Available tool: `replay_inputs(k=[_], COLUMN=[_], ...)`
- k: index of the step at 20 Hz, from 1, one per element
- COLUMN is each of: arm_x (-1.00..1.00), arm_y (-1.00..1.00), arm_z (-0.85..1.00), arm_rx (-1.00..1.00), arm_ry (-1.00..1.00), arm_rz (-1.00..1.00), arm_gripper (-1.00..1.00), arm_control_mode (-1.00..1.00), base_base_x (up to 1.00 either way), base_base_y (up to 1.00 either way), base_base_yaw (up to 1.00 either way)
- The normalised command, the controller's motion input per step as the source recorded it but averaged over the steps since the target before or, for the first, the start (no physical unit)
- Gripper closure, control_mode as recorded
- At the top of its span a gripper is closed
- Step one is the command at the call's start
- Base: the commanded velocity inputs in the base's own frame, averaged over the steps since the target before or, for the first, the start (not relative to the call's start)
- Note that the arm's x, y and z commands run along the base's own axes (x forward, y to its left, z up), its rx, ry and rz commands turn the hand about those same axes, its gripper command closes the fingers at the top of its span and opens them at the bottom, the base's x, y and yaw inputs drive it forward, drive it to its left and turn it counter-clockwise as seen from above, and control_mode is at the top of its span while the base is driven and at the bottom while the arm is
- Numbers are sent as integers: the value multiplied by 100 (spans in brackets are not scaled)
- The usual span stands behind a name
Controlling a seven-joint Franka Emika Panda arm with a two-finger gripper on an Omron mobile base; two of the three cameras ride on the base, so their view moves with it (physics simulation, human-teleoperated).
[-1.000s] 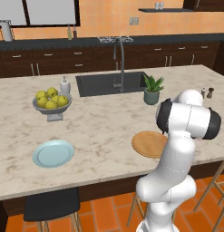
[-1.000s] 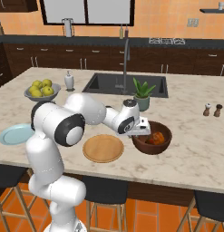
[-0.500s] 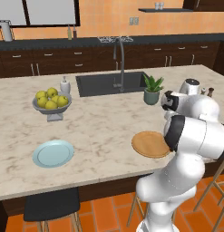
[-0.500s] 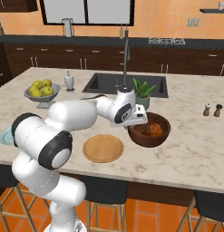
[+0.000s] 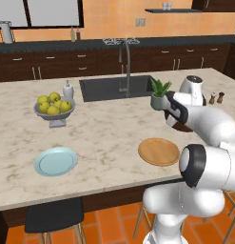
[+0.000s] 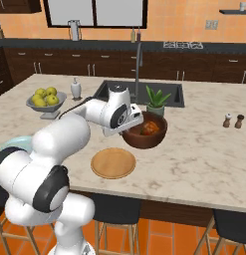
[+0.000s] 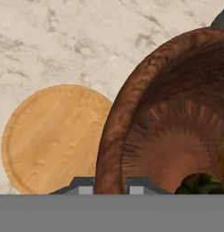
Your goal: Pick the chicken drumstick and bell pepper from their plates and place them in the bowl. Then put the bowl in the fridge.
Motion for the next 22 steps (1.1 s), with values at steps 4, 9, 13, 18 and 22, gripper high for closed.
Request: replay_inputs(k=[4,9,13,18,22], arm_x=[-7,-11,-45,-73,-73], arm_y=[55,9,43,70,6], arm_z=[38,41,36,13,24], arm_rx=[-6,-1,-6,-13,-3], arm_ry=[0,0,0,3,0], arm_rz=[29,14,18,24,35], arm_gripper=[100,100,100,100,100], arm_control_mode=[-100,-100,-100,-100,-100], base_base_x=[0,0,0,0,0], base_base_y=[0,0,0,0,0], base_base_yaw=[0,0,0,0,0])
